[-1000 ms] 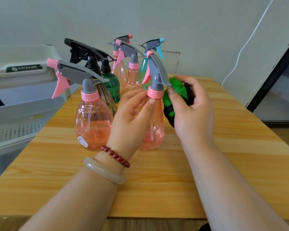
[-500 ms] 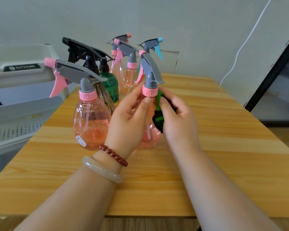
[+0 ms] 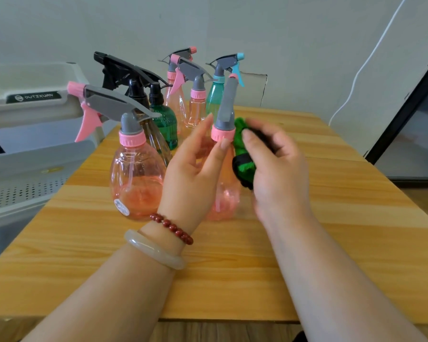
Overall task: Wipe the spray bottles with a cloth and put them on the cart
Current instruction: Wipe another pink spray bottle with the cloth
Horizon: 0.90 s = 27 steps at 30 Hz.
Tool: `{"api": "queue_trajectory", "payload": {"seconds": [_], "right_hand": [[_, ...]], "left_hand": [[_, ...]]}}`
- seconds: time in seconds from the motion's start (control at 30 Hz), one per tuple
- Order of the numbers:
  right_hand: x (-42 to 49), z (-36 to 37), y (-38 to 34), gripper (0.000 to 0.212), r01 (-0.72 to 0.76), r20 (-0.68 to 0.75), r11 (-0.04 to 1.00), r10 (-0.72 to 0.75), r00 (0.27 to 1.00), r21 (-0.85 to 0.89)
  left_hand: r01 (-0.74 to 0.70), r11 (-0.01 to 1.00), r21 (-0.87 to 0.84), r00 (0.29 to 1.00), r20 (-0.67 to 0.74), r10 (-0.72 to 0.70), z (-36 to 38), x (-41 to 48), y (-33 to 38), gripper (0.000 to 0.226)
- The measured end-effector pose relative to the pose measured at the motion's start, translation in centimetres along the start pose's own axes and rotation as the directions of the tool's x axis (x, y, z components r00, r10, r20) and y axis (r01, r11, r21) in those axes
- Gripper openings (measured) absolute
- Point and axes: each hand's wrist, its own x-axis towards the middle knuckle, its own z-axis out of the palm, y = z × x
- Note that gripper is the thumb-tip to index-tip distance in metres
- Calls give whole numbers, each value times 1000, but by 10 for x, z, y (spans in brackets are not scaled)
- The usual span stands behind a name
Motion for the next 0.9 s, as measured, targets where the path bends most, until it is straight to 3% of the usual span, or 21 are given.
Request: {"api": "queue_trajectory", "payload": {"seconds": [0.1,0.37,0.57,0.73,0.8,0.9], "right_hand": [[1,2,-7,22,63,-10,991,-62,998,116],[-3,-3,5,18,-40,19,995,42,999,-93],[-1,0,-12,26,129,-33,987,-127,991,92],[-8,-2,10,27,121,76,968,-106,991,-222],[-8,-3,11,27,98,80,965,-81,993,-243],[-8,-1,3,23,172,49,964,-166,985,-202]], "left_hand": [[-28,999,-22,1000,-10,28,4,-4,2,25],[-30,1000,-7,1000,1,30,1,-3,3,26],[-43,999,0,999,21,43,3,-2,1,29],[13,997,-79,1000,-12,-14,-3,0,3,30],[23,998,-61,1000,-14,-23,-6,2,2,30],[11,1000,-28,1000,7,-11,-6,2,0,32]]}}
